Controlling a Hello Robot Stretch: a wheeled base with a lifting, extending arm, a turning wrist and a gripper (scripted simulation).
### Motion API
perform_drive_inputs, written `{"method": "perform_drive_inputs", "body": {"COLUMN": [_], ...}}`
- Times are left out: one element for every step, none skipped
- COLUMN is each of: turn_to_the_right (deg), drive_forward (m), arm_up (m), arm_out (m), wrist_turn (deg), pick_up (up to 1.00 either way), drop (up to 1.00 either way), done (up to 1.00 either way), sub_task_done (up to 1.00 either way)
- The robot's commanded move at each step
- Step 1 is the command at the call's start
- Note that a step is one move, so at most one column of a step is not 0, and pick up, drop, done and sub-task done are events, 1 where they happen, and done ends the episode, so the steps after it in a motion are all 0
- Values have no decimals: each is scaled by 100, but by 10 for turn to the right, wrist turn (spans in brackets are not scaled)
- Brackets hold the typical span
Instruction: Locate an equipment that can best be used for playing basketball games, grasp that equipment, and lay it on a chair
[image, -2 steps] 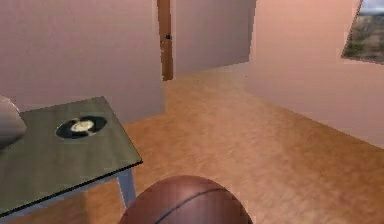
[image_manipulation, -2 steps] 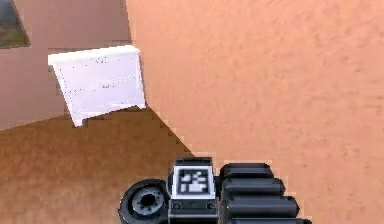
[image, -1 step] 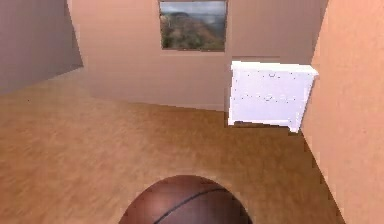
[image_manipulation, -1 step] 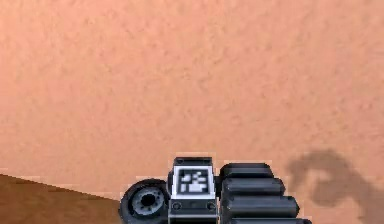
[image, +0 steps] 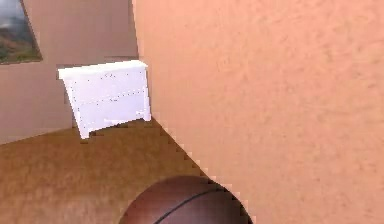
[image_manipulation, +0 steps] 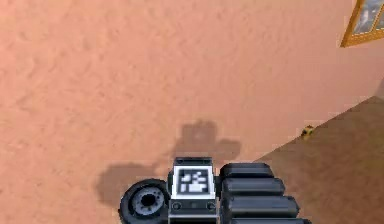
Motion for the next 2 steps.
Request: {"method": "perform_drive_inputs", "body": {"turn_to_the_right": [450, 330], "drive_forward": [0, 0], "arm_up": [0, 0], "arm_out": [0, 0], "wrist_turn": [0, 0], "pick_up": [0, 0], "drop": [0, 0], "done": [0, 0], "sub_task_done": [0, 0]}}
